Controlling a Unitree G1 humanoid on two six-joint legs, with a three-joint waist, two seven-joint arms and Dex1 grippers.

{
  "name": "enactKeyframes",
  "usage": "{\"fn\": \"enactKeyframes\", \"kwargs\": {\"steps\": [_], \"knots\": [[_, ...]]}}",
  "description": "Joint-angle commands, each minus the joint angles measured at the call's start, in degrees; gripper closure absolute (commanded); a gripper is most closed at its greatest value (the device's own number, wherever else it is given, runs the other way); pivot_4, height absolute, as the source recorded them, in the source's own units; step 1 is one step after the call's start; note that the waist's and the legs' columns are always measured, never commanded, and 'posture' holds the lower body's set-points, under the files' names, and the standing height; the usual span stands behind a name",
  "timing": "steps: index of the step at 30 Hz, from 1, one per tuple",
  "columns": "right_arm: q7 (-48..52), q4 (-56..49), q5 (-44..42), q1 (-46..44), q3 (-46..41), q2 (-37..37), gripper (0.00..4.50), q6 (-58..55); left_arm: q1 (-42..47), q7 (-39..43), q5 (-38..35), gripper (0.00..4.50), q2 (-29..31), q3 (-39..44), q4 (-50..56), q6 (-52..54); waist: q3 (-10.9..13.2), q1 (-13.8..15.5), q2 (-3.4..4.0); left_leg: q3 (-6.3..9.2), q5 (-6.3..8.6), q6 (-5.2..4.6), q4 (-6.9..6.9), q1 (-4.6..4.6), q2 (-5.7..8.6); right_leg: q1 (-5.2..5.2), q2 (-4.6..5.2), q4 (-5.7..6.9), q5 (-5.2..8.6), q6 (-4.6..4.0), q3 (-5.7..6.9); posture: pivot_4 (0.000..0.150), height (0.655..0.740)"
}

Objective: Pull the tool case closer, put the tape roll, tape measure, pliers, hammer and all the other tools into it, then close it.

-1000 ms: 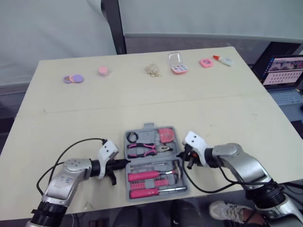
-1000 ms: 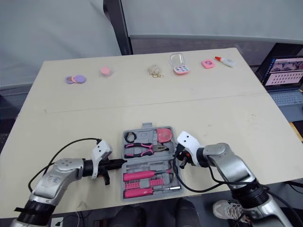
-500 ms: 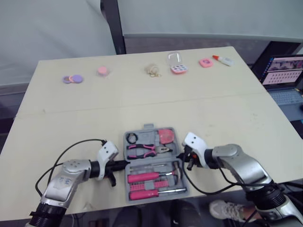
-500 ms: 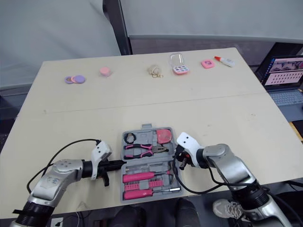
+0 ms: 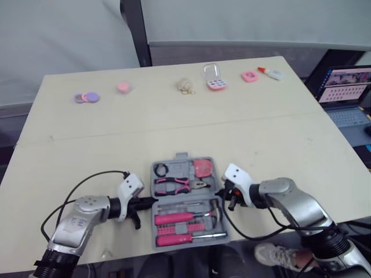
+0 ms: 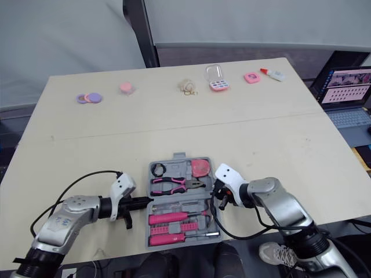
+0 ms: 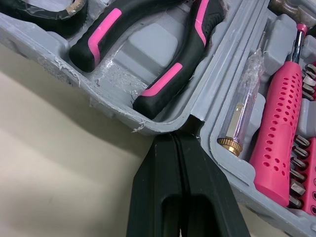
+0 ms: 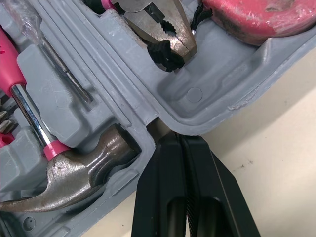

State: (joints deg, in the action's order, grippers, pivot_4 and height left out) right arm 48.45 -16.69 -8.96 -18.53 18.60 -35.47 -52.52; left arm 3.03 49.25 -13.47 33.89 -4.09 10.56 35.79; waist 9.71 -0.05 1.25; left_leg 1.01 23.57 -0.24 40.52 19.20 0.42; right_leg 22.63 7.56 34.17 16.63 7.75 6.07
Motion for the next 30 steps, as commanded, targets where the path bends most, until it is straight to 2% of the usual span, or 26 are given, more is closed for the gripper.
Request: {"fn": "enactKeyframes", "kwargs": {"steps": [1, 14, 19, 23, 26, 30], "knots": [[1.3, -2.6, -1.8, -0.3, 1.7, 0.8, 4.38, 1.3, -0.8, 0.1, -1.4, 4.50, -0.3, -1.1, 2.0, 0.4, 0.0, 0.0, 0.00, 0.00, 0.00, 0.00, 0.00, 0.00, 0.00, 0.00, 0.00, 0.00, 0.00, 0.00, 0.00, 0.150, 0.7400], [1.7, -1.1, -2.8, 0.3, -1.9, -3.1, 4.38, 3.6, -4.0, 0.4, -1.9, 4.50, 8.0, 8.5, -2.1, -3.4, 0.0, -0.1, 0.00, -0.04, 0.00, 0.00, -0.10, 0.00, -0.03, 0.08, -0.01, 0.00, 0.01, -0.02, -0.01, 0.150, 0.7400], [2.1, -1.5, -4.6, 0.9, -5.6, -5.7, 4.38, 3.8, -6.5, 3.7, -9.2, 4.50, 9.1, 15.9, 2.5, -2.8, 0.0, 0.0, -0.01, -0.03, 0.00, 0.00, -0.10, 0.02, -0.03, 0.08, 0.04, -0.02, 0.01, -0.02, -0.01, 0.150, 0.7400], [3.5, -2.1, -7.8, 0.9, -9.3, -7.9, 4.38, 3.1, -10.3, 5.3, -20.4, 4.50, 8.4, 21.0, 12.5, 4.5, 0.0, 0.0, -0.01, -0.01, 0.00, 0.00, -0.09, 0.03, -0.15, 0.07, 0.11, -0.03, 0.01, -0.01, -0.03, 0.150, 0.7400], [4.3, -0.3, -9.4, -0.1, -10.7, -8.1, 4.38, 3.4, -14.2, 5.2, -23.5, 4.50, 8.1, 20.3, 17.2, 6.5, 0.0, -0.1, 0.00, -0.02, 0.00, 0.00, -0.10, 0.00, -0.20, 0.06, 0.13, -0.03, 0.00, -0.01, -0.06, 0.150, 0.7400], [4.2, 4.3, -12.9, -4.4, -12.8, -5.1, 4.38, 1.1, -20.8, 4.9, -23.8, 4.50, 6.9, 16.8, 21.8, 5.3, 0.0, -0.3, 0.00, -0.08, 0.00, 0.00, -0.13, -0.02, -0.15, 0.07, 0.02, -0.06, 0.00, -0.02, -0.09, 0.150, 0.7400]]}}
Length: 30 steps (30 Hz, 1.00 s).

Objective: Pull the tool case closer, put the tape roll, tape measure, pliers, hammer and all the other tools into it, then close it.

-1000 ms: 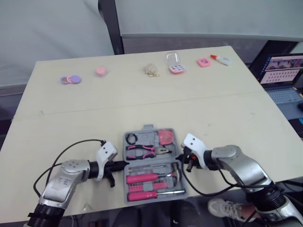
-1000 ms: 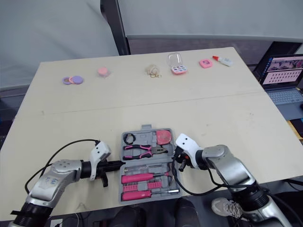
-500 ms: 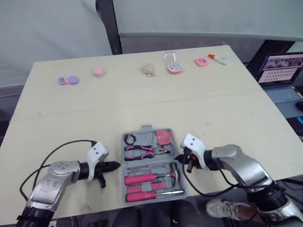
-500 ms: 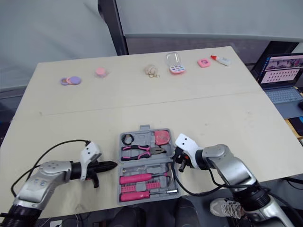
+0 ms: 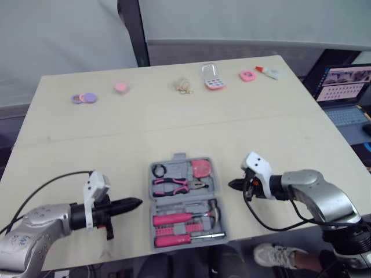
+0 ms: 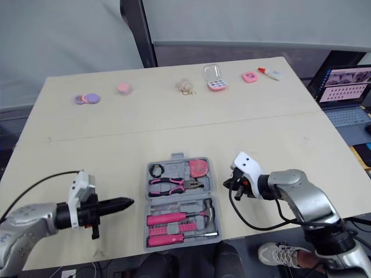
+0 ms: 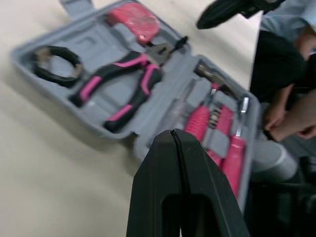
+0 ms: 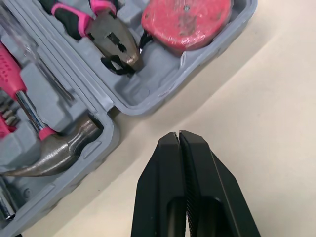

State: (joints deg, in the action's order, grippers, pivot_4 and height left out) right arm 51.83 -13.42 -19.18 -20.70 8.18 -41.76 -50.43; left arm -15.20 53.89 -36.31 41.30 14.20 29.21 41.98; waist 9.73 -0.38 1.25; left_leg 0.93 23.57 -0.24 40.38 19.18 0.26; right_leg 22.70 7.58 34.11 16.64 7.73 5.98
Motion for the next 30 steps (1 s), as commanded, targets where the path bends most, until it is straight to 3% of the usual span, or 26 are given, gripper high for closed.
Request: {"fn": "enactKeyframes", "kwargs": {"steps": [1, 3, 6, 13, 14, 30], "knots": [[0.7, 2.5, -3.6, -3.6, -2.8, 2.0, 4.38, -1.7, -4.3, 0.2, 0.5, 4.50, -1.0, -3.0, 3.2, -2.6, 0.0, 0.0, 0.01, 0.00, 0.00, 0.00, -0.01, 0.00, 0.00, 0.00, 0.01, 0.00, 0.00, -0.01, 0.00, 0.150, 0.7400], [0.8, 5.0, -5.0, -5.7, -3.6, 3.2, 4.38, -2.8, -6.4, -0.1, 3.8, 4.50, -1.5, -5.9, 2.4, -6.3, 0.0, 0.1, 0.05, 0.01, 0.00, 0.00, -0.02, 0.01, 0.01, 0.01, 0.02, 0.00, 0.01, -0.01, 0.00, 0.150, 0.7400], [0.3, 8.6, -7.3, -8.6, -5.6, 5.0, 3.56, -5.2, -7.5, -1.0, 9.1, 4.50, -2.8, -9.8, -0.7, -12.3, 0.0, 0.7, 0.07, 0.04, 0.00, -0.01, -0.01, 0.03, 0.08, -0.01, 0.04, -0.02, 0.00, -0.02, 0.01, 0.150, 0.7400], [0.6, 11.3, -12.6, -11.1, -8.1, 6.6, 0.27, -11.2, -4.6, -3.2, 14.3, 4.50, -6.7, -15.0, -6.8, -19.8, 0.0, 0.3, 0.09, 0.02, -0.01, -0.02, -0.02, 0.03, 0.11, -0.01, 0.01, 0.00, 0.00, -0.02, 0.02, 0.150, 0.7400], [0.5, 11.8, -13.3, -11.4, -8.4, 6.8, 0.05, -12.2, -4.1, -3.4, 14.8, 4.50, -7.1, -15.6, -7.4, -20.3, 0.0, 0.3, 0.09, 0.01, -0.01, -0.02, -0.02, 0.02, 0.11, -0.01, 0.02, 0.02, 0.00, -0.02, 0.01, 0.150, 0.7400], [-2.7, 23.7, -19.2, -17.1, -15.1, 11.1, 0.05, -21.9, -0.1, -1.9, 17.7, 4.50, -8.0, -19.6, -16.3, -24.8, 0.0, 0.2, 0.15, -0.02, -0.01, -0.02, -0.02, -0.01, 0.13, 0.00, -0.01, 0.08, 0.00, -0.02, 0.02, 0.150, 0.7400]]}}
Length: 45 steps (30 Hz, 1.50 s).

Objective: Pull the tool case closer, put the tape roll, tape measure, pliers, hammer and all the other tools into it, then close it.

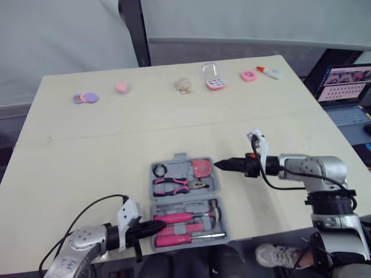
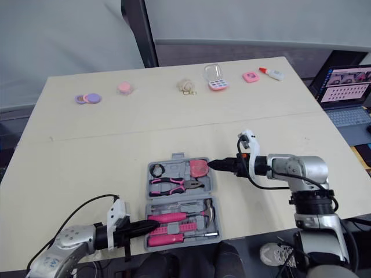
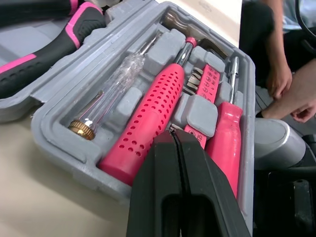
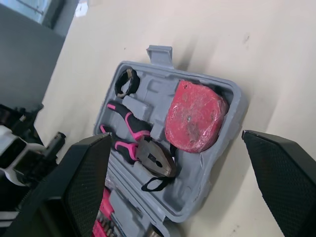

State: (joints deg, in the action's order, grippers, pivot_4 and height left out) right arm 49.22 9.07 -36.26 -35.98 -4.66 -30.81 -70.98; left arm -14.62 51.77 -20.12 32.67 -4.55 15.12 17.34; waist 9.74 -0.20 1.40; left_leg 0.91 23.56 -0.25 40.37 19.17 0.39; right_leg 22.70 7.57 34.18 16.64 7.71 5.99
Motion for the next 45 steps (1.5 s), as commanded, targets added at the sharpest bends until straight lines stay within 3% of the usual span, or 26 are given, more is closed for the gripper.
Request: {"fn": "enactKeyframes", "kwargs": {"steps": [1, 20, 30, 36, 45], "knots": [[0.2, 2.1, -2.4, -2.3, -2.3, 0.2, 0.05, -1.9, -0.5, 0.0, 1.2, 4.50, 0.4, -0.8, -2.5, 0.0, 0.0, 0.0, 0.00, 0.00, 0.00, 0.00, 0.00, 0.00, 0.00, 0.00, 0.00, 0.00, 0.00, 0.00, 0.00, 0.150, 0.7400], [8.6, 30.9, 7.7, -11.1, 7.9, 6.9, 0.05, 11.4, -2.3, -6.3, 1.6, 4.50, 3.1, -1.5, 4.9, 8.8, 0.0, -1.4, 0.03, 0.00, 0.00, 0.00, -0.04, -0.03, 0.00, 0.00, -0.01, 0.05, 0.00, 0.00, 0.01, 0.150, 0.7400], [15.9, 36.0, 11.4, -15.3, 9.8, 10.9, 0.05, 16.6, -4.3, -9.2, 1.7, 4.50, 4.1, -0.9, 7.7, 11.5, 0.0, -1.8, 0.09, -0.01, 0.00, 0.00, -0.15, -0.09, -0.03, 0.02, -0.02, 0.03, 0.02, -0.03, 0.01, 0.150, 0.7400], [19.9, 24.1, 10.0, -12.5, 11.4, 8.3, 0.05, 12.5, -2.9, -10.3, 2.2, 4.50, 4.4, -1.0, 7.4, 11.8, 0.0, -1.6, 0.16, 0.00, 0.00, 0.01, -0.15, -0.06, -0.03, 0.06, 0.00, 0.02, 0.02, -0.03, 0.00, 0.150, 0.7400], [16.9, -15.4, -2.0, 1.0, 8.4, -0.9, 0.05, -2.8, 1.0, -12.0, -2.1, 4.50, 5.1, 4.9, 14.3, 18.6, 0.0, -1.2, 0.16, 0.03, -0.01, 0.03, -0.10, -0.01, -0.04, 0.07, 0.02, 0.04, 0.01, -0.03, -0.01, 0.150, 0.7400]]}}
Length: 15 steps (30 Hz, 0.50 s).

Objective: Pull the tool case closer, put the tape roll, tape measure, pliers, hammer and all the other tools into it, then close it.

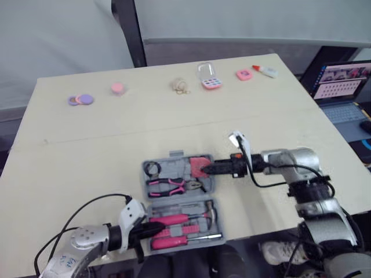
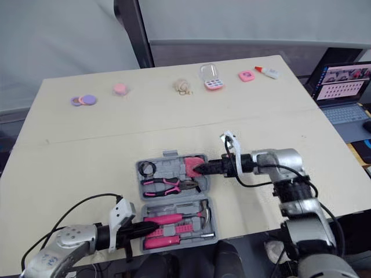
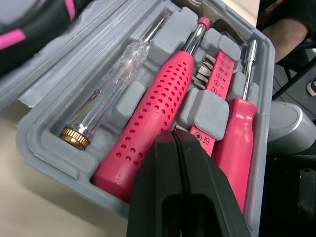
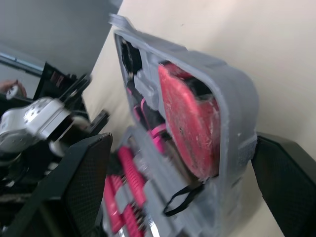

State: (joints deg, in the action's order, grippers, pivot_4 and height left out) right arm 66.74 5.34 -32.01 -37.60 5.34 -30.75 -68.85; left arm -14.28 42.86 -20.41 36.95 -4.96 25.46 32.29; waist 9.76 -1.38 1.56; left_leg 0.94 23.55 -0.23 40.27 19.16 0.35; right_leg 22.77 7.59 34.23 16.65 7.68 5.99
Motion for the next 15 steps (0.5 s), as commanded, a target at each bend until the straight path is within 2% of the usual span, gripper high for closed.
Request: {"fn": "enactKeyframes", "kwargs": {"steps": [1, 2, 4, 6, 7, 8, 9, 11, 13, 15], "knots": [[-1.6, -15.0, -7.6, 3.9, -2.4, -1.5, 0.05, -6.3, 0.5, -3.2, -3.6, 4.50, 1.5, 7.3, 6.6, 6.2, 0.0, 0.1, -0.01, 0.00, 0.00, 0.00, 0.00, 0.01, -0.02, 0.00, -0.01, 0.00, 0.00, 0.00, 0.00, 0.150, 0.7400], [-2.4, -18.8, -9.1, 5.2, -3.2, -2.2, 0.05, -7.6, 0.3, -3.4, -7.7, 4.50, 2.2, 11.0, 10.3, 10.5, 0.0, 0.1, -0.02, 0.04, 0.00, 0.01, 0.00, 0.03, -0.05, 0.01, -0.02, -0.01, 0.00, 0.00, 0.01, 0.150, 0.7400], [-4.2, -25.9, -12.4, 8.2, -5.7, -3.5, 0.05, -10.5, -0.9, -5.0, -21.2, 4.50, 4.0, 22.9, 17.4, 21.1, 0.0, 0.1, -0.07, 0.05, 0.01, 0.01, -0.02, 0.05, -0.07, 0.03, -0.01, -0.02, 0.01, -0.01, 0.00, 0.150, 0.7400], [-5.7, -31.7, -15.6, 11.1, -8.3, -5.1, 0.05, -12.6, -5.7, -6.4, -42.8, 4.50, 10.5, 38.1, 19.6, 30.9, 0.1, 0.0, -0.21, 0.11, 0.01, 0.01, -0.08, 0.09, -0.23, 0.06, 0.10, -0.03, 0.01, -0.01, -0.04, 0.150, 0.7400], [-6.4, -34.8, -17.3, 13.2, -9.8, -6.3, 0.05, -13.5, -10.7, -4.4, -51.3, 4.50, 14.2, 47.7, 19.4, 35.7, 0.1, -0.1, -0.20, 0.13, 0.01, 0.01, -0.10, 0.09, -0.25, 0.06, 0.12, -0.07, 0.01, -0.02, -0.11, 0.150, 0.7400], [-7.0, -37.4, -18.5, 15.2, -11.0, -7.6, 0.05, -14.0, -15.9, -0.9, -56.5, 4.50, 17.5, 56.4, 18.8, 40.7, 0.1, -0.3, -0.23, 0.14, 0.02, 0.00, -0.13, 0.06, -0.19, 0.05, 0.27, -0.06, 0.01, -0.03, -0.20, 0.150, 0.7400], [-7.7, -39.8, -19.6, 17.1, -12.1, -8.9, 0.05, -14.4, -21.3, 3.7, -58.9, 4.50, 19.8, 64.2, 18.4, 45.1, 0.1, -0.2, -0.24, 0.13, 0.03, -0.03, -0.15, 0.06, -0.14, 0.07, 0.30, -0.10, 0.02, -0.04, -0.20, 0.150, 0.7400], [-9.1, -44.4, -22.3, 21.5, -15.2, -11.0, 0.05, -15.3, -32.1, 14.7, -56.2, 4.50, 22.0, 74.6, 17.7, 48.6, 0.1, -0.1, -0.24, 0.11, 0.05, -0.08, -0.12, 0.07, -0.02, 0.05, 0.35, -0.18, 0.03, -0.04, 0.00, 0.150, 0.7400], [-10.2, -49.0, -25.1, 26.7, -19.8, -13.0, 0.05, -15.6, -38.3, 19.8, -47.6, 4.50, 22.8, 75.2, 15.4, 44.0, 0.2, 0.5, -0.18, 0.00, 0.04, -0.12, -0.11, 0.00, 0.00, -0.08, 0.33, -0.35, -0.03, 0.06, 0.04, 0.150, 0.7400], [-10.5, -52.5, -26.1, 32.0, -23.5, -15.7, 0.05, -13.8, -38.9, 21.0, -39.6, 4.50, 23.7, 70.7, 12.6, 36.6, 0.3, 1.6, -0.04, -0.15, 0.03, -0.13, -0.12, -0.12, 0.33, -0.18, 0.22, -0.58, -0.05, 0.10, 0.01, 0.150, 0.7400]]}}
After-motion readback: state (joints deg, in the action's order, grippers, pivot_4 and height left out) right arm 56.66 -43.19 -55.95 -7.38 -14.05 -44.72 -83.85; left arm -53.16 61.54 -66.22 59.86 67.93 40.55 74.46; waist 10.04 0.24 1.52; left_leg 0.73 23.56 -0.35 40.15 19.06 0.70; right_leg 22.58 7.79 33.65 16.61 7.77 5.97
